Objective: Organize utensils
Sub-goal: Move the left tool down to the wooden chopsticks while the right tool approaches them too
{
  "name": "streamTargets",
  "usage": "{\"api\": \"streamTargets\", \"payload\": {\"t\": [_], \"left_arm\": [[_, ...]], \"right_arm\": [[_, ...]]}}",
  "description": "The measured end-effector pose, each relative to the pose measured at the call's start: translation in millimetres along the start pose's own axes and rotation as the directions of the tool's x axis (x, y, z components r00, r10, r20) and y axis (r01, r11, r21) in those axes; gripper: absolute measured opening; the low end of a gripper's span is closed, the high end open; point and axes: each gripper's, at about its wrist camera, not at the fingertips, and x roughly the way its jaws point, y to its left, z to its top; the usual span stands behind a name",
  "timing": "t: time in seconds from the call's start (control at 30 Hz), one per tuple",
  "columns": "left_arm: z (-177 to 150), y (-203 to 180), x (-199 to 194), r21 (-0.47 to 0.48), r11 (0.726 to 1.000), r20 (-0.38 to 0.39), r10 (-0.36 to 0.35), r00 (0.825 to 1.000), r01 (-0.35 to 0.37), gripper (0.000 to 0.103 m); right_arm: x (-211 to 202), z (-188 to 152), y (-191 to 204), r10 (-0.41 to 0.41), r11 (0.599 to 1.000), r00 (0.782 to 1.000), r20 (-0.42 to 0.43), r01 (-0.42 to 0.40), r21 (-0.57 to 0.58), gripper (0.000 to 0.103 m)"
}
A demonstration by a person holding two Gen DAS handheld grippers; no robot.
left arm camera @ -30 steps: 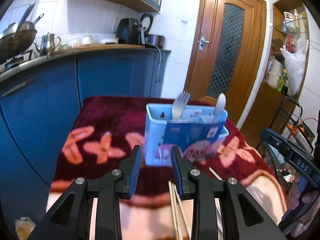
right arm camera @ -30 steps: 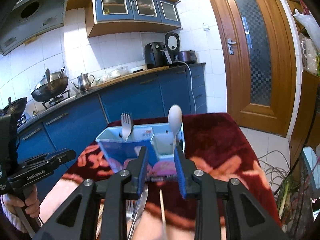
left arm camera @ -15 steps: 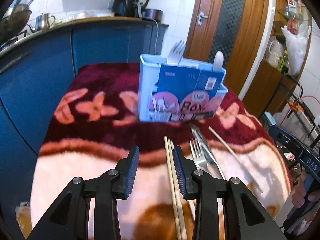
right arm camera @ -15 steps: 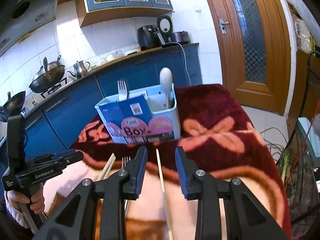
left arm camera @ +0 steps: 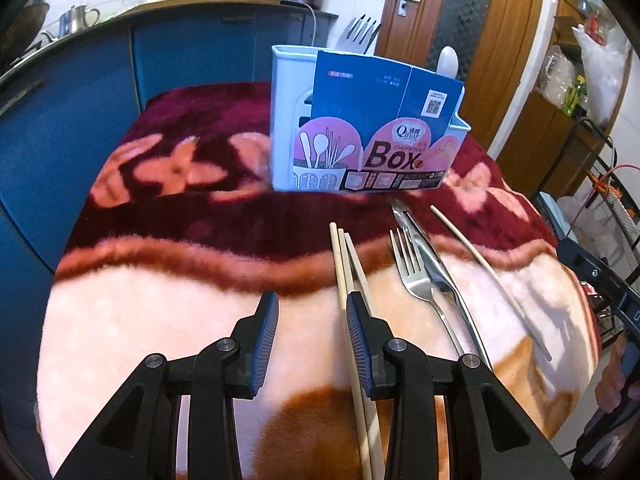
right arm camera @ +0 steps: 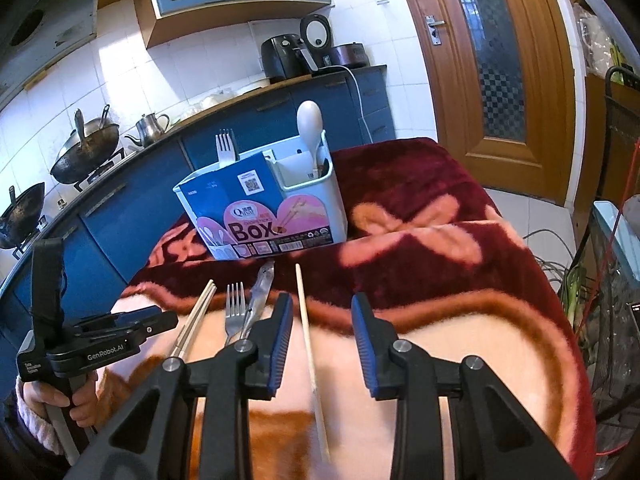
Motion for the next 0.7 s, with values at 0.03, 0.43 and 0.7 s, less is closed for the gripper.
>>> {"api": "streamTargets", "payload": {"t": [0.03,0.43,0.7], "left_arm": [[0,0,1,0.001,1.000,-0.004,-0.003,1.000,0.003,0.036],[0,-1,10,0.010,1.000,-0.031,0.000,1.000,0.000,0.036],[8,-3,16,0.025,1.000,-0.056,-0.012,0.998,0.014,0.036]], "right_arm": [[1,-1,-1,0.000,1.000,1.000,-0.002,0.000,0.003,0.033],[6,-5,-3,0.008,1.000,1.000,-0.024,-0.007,0.012,0.033],[8,-7,-3,0.009,1.000,0.999,-0.031,-0.008,0.015,0.033]]}}
